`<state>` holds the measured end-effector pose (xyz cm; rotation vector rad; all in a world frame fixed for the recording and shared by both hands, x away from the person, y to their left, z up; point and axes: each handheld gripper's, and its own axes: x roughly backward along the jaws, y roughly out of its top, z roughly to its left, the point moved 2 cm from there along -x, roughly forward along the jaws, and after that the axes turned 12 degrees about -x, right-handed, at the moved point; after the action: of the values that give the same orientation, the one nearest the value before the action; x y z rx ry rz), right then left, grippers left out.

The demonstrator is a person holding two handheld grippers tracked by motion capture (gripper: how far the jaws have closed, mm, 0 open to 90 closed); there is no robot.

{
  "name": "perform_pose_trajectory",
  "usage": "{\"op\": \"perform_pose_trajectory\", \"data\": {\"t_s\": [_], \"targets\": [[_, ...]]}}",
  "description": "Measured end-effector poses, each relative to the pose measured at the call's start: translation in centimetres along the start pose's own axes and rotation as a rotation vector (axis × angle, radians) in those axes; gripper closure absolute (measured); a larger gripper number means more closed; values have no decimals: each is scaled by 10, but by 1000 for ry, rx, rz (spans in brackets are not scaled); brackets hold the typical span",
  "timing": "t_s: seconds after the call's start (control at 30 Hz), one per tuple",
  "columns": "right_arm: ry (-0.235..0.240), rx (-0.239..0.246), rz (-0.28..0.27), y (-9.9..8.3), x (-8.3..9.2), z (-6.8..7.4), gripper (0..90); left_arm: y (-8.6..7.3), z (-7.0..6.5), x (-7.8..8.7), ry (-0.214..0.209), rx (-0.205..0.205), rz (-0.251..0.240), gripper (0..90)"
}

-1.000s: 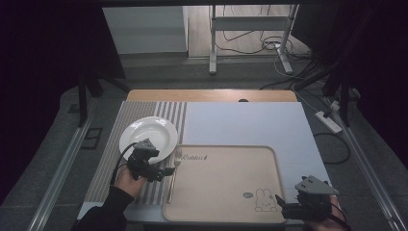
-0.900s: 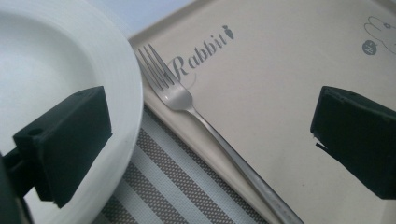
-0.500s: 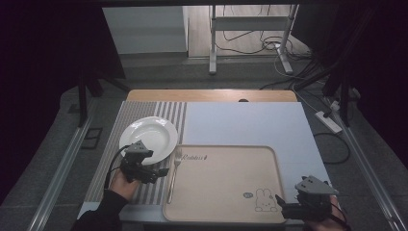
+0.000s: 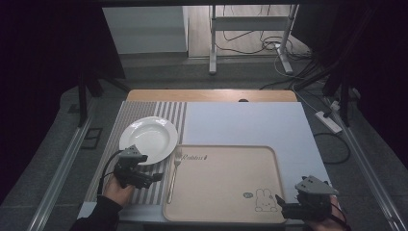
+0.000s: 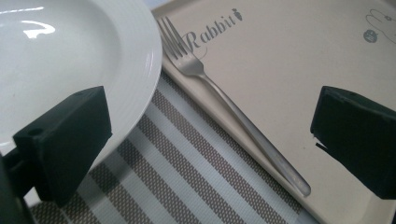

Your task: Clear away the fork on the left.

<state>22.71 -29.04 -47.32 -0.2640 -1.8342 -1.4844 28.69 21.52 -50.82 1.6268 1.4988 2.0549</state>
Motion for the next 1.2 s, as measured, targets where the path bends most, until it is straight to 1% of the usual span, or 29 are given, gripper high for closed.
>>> {"op": "perform_pose_trajectory", "data": {"t_s": [0.2, 0.33, 0.83, 0.9, 0.97, 1.0, 1.03, 1.2], "targets": [[-1, 1, 1, 0, 0, 0, 0, -7, -3, 7, -2, 15, 5, 0], [-3, 1, 2, 0, 0, 1, 0, -12, -4, 11, 4, 21, 17, 0], [-4, -1, 4, 0, 0, 0, 0, -33, -7, 31, 45, 57, 22, 0], [-5, -2, 5, 0, -1, 0, 0, -35, -8, 36, 54, 64, 5, 0], [-6, -2, 4, 0, -1, 0, 0, -36, -8, 38, 56, 68, 0, 0], [-7, -3, 3, 0, -1, 0, 0, -38, -8, 41, 64, 73, -8, 0], [-7, -3, 3, 0, -1, 0, 0, -38, -8, 41, 64, 73, -8, 0], [-7, -3, 6, 0, -1, 0, 0, -42, -10, 47, 90, 80, -14, 0]]}}
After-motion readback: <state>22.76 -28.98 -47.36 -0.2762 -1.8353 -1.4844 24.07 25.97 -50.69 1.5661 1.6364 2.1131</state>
